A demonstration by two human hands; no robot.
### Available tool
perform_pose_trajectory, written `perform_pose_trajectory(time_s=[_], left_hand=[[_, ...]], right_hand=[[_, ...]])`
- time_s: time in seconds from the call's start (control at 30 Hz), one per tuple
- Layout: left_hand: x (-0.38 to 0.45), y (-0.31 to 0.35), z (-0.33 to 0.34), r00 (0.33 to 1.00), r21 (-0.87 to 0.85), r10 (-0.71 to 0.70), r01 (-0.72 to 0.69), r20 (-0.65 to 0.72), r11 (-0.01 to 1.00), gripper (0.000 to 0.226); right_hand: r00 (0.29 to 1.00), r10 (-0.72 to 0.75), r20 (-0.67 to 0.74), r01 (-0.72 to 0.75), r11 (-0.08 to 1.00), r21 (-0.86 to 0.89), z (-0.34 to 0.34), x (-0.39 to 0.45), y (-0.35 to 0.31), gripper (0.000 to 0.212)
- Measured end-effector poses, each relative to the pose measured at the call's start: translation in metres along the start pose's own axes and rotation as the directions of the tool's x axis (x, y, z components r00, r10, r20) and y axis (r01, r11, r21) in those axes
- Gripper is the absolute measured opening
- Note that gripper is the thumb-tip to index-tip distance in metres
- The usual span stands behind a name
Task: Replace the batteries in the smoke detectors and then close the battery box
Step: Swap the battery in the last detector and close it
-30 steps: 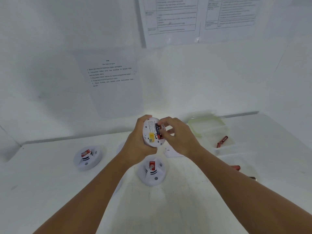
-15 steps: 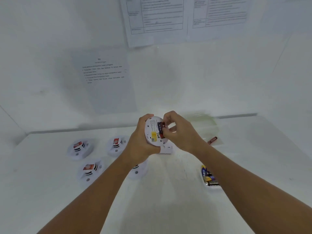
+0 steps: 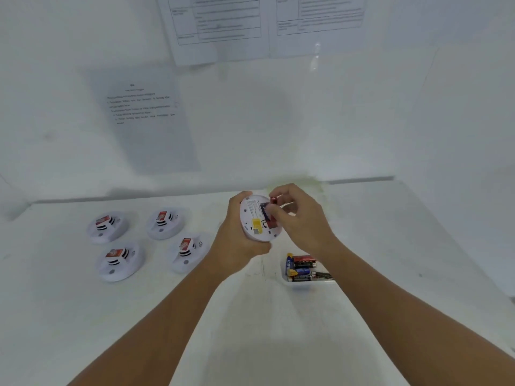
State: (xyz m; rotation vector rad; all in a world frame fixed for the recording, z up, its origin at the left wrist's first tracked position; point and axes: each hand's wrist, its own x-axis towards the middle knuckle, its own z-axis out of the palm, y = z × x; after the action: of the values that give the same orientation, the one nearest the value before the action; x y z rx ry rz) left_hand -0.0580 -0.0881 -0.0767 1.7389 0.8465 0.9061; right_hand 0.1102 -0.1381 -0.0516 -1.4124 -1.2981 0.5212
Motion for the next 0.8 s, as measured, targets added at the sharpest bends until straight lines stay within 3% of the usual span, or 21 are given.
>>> perform_pose_trajectory(time_s=[0.1,0.17,0.3,0.4,0.47,0.57,0.67,0.8], left_hand=[[0.0,0.002,0.004,0.999,0.026,0.025,-0.026,0.03,0.999,0.104],[0.0,0.003,0.004,0.998,0.043,0.038,-0.04,0.045,0.998,0.104],[0.004,0.004,0.002,0.996,0.09,0.044,-0.051,0.082,0.995,0.104],[0.006,0.003,0.0,0.993,0.114,0.05,-0.063,0.108,0.991,0.104],[0.006,0.003,-0.003,0.991,0.122,0.041,-0.057,0.124,0.991,0.105],[0.006,0.003,-0.008,0.988,0.134,0.027,-0.048,0.154,0.99,0.105],[0.006,0.004,-0.013,0.982,0.124,0.018,-0.041,0.188,0.991,0.105],[0.007,0.008,-0.021,0.971,0.139,0.012,-0.047,0.24,0.989,0.101]], right_hand=[[0.99,0.13,-0.062,-0.127,0.99,0.053,-0.021,-0.009,0.0,0.011],[0.981,0.196,-0.015,-0.195,0.981,0.018,-0.033,-0.015,0.0,0.011],[0.92,0.336,0.203,-0.299,0.935,-0.193,-0.045,-0.026,0.001,0.012],[0.902,0.359,0.238,-0.253,0.89,-0.38,-0.043,-0.031,0.004,0.019],[0.935,0.304,0.18,-0.207,0.885,-0.418,-0.039,-0.031,0.004,0.022],[0.99,0.103,0.096,-0.052,0.899,-0.435,-0.032,-0.027,0.001,0.026],[0.98,-0.07,0.188,0.152,0.869,-0.471,-0.027,-0.023,-0.003,0.032],[0.949,-0.126,0.289,0.271,0.797,-0.54,-0.021,-0.016,-0.004,0.033]])
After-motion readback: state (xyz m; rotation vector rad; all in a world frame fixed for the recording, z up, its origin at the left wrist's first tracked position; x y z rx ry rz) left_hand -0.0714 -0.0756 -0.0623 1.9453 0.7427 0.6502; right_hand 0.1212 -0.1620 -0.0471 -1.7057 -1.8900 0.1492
